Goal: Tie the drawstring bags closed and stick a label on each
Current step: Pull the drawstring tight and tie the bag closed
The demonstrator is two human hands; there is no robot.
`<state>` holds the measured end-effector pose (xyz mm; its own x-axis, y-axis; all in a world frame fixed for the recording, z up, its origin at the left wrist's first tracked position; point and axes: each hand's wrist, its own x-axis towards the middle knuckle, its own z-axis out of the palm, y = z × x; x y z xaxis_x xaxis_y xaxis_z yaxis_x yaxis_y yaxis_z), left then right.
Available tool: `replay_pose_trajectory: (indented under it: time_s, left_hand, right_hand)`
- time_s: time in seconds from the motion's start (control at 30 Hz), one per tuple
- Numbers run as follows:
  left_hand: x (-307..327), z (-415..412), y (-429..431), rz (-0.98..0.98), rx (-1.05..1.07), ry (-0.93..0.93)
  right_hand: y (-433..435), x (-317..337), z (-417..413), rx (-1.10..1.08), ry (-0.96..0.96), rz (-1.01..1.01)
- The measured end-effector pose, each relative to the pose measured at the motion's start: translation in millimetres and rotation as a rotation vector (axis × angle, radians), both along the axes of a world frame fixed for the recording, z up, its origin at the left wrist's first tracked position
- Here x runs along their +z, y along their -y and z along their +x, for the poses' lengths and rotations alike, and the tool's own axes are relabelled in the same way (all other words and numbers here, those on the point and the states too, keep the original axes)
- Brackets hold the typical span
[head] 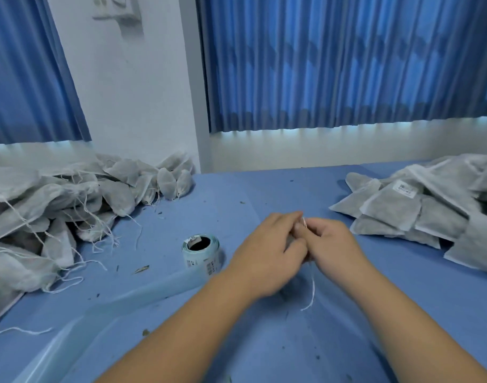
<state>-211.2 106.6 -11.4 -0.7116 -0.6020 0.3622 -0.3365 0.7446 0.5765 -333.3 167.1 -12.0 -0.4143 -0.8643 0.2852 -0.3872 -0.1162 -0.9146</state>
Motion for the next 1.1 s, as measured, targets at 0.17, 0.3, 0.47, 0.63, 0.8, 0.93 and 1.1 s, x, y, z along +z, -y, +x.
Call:
replay_pose_trajectory:
  time_s: [0.17,0.3,0.47,0.63,0.8,0.93,1.1]
  left_hand:
    - [-13,-1,-1,-0.038,-0.054,-0.047]
    - [-13,11,3,-0.077,-0.058,0.013]
    - [-10,21,4,-0.083,-0.019,0.028]
    - [0,19,-10,0.096,-0.058,-0.075]
    - [8,16,-18,0.620,-0.111,-0.456]
    - [11,18,-17,0.751,-0.118,-0.678]
    - [4,19,-7,0.405,0.065,-0.518]
  right_hand:
    - [-9,5,-5,0.080,-0.201,0.180]
    - [-20,14,-10,0.126,-0.338,0.235]
    - [-33,24,-22,0.090,-0.270,0.188]
    - [-34,22,-19,0.059,-0.225,0.065]
    - [-26,16,-8,0.019,-0.199,-0.093]
    - [-20,6,6,0.058,-0.289,-0.045]
    - [-27,9,9,0.121,-0.422,0.023]
